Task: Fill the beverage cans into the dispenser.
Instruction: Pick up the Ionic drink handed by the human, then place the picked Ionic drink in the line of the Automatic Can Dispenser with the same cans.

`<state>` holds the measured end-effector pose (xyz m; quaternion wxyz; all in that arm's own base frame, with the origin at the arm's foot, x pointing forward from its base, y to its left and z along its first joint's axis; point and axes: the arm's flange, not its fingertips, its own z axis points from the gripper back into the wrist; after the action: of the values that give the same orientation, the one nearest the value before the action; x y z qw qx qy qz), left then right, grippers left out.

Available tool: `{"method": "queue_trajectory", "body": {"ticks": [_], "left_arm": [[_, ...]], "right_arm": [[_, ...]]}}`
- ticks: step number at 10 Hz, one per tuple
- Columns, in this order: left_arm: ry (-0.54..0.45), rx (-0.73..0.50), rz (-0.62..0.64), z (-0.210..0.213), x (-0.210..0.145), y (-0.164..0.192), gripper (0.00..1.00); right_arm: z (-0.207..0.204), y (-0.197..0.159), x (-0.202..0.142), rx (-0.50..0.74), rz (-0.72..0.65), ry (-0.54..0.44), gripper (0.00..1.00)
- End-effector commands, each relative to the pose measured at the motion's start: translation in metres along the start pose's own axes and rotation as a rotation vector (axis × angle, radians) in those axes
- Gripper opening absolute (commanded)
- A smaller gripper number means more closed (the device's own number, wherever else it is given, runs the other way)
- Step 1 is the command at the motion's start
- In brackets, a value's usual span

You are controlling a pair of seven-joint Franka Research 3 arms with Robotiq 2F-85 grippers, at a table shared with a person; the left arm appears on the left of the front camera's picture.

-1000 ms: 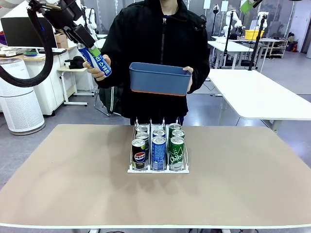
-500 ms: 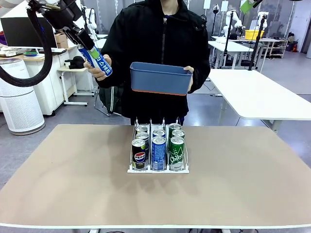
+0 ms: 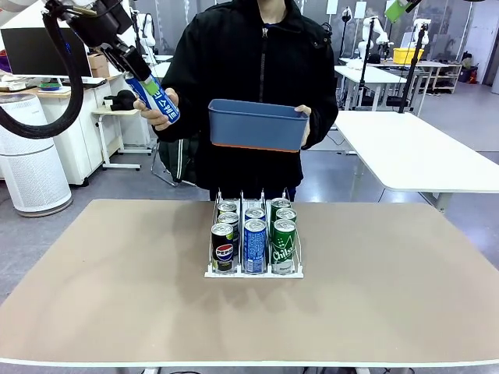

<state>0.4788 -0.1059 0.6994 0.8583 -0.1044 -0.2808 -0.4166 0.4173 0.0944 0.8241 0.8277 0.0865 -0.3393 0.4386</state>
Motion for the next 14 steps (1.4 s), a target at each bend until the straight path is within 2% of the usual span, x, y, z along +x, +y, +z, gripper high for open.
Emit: {"method": "queue_trajectory", "body": {"ticks": [1,2,14], "left_arm": [[0.000,0.011,0.040,0.0053,-0.0004,-0.0006,0.06],[0.000,0.000,0.000,0.0000,0.0000,0.0000,0.06],[0.000,0.000,0.000,0.0000,0.0000,0.0000,0.06]], "right_arm": [[0.0000,0.0009,-0.0018,0.000,-0.007,0.000,1.00],[0.0000,0.0009,-0.0018,0.000,-0.007,0.000,1.00],[0.0000,0.0009,-0.0018,0.000,-0.007,0.000,1.00]]}}
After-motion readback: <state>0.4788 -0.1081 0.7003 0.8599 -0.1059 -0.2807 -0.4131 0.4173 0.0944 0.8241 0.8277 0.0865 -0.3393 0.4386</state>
